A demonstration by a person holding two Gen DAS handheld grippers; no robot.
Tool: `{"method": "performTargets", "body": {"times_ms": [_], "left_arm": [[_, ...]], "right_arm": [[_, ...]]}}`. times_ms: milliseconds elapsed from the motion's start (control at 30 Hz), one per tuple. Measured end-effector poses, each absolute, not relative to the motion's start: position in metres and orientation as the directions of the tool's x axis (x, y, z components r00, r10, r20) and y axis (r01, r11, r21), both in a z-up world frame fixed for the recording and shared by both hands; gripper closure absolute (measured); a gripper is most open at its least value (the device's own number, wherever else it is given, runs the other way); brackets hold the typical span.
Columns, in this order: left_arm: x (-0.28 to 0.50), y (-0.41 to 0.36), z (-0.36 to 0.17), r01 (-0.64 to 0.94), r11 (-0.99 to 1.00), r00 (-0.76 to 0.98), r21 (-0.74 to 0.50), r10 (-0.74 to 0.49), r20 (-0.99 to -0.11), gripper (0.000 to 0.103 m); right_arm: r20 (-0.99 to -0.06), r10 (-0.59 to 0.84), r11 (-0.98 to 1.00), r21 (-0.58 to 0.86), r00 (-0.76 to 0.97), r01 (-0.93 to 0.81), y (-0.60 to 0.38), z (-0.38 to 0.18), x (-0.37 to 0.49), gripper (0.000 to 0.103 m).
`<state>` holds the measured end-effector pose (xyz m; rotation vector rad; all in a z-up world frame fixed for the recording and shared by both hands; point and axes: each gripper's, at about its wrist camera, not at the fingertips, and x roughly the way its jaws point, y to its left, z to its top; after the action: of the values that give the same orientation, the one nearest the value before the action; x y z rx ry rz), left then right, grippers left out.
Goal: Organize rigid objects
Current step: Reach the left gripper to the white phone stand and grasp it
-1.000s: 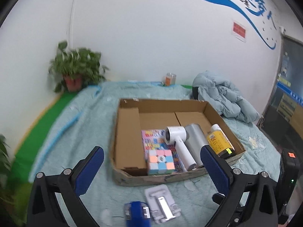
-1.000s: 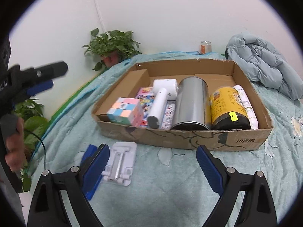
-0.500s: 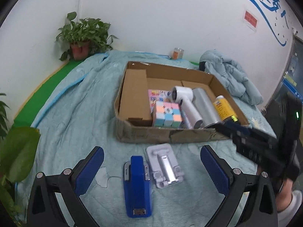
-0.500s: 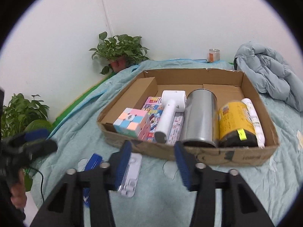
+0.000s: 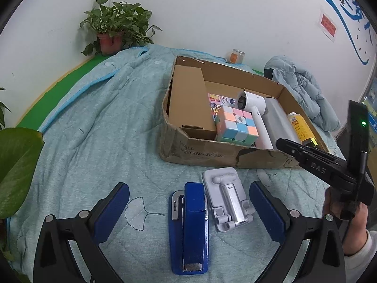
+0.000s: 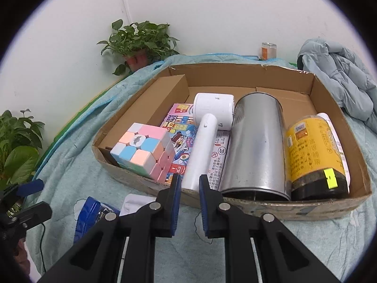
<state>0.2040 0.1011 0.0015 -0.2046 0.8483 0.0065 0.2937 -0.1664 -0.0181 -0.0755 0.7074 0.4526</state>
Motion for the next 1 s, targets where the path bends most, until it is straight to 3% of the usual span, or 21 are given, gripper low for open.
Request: {"method": "performTargets", "body": {"times_ms": [33,100,167,333,467,633,800,1000], "left_arm": [[0.204,0.103,-0.001,-0.091,0.979,0.662,-0.182,-0.077,-0.746,0.001],[0.206,0.107,-0.008,-0.096,0.974,0.65,-0.203,-0.093,-0.754,0.001],[0.208,0.11,-0.016,-0.093,0.972,0.633,-0.217,-0.11,-0.766,0.001],[0.215,0.115,-0.05,-0.084,0.965,0.546,-0.247,-0.163,-0.822,0.001],[0.221,0.106,-0.077,-0.052,0.959,0.456,-0.278,-0.225,-0.861,0.001],[0.226,0.091,-0.097,-0.018,0.931,0.386,-0.365,-0.33,-0.861,0.006],[0.225,0.09,-0.098,-0.037,0.922,0.396,-0.385,-0.34,-0.853,0.009],[0.214,0.121,-0.068,-0.134,0.931,0.486,-0.34,-0.237,-0.841,0.01]], "right_arm": [[-0.633,0.375,0.903,0.085,0.677,-0.421,-0.169,-0.017,0.291,0.078],[-0.606,0.371,0.908,0.079,0.703,-0.411,-0.174,-0.014,0.282,0.037],[-0.584,0.404,0.899,0.113,0.704,-0.422,-0.179,-0.013,0.272,0.022],[-0.655,0.501,0.82,0.152,0.565,-0.552,-0.167,-0.042,0.238,0.022],[-0.717,0.572,0.769,0.301,0.398,-0.564,-0.157,-0.076,0.228,0.022],[-0.742,0.544,0.778,0.272,0.391,-0.566,-0.146,-0.09,0.219,0.022],[-0.751,0.509,0.792,0.218,0.42,-0.571,-0.14,-0.089,0.223,0.022],[-0.766,0.463,0.814,0.169,0.445,-0.556,-0.122,-0.089,0.246,0.022]]}}
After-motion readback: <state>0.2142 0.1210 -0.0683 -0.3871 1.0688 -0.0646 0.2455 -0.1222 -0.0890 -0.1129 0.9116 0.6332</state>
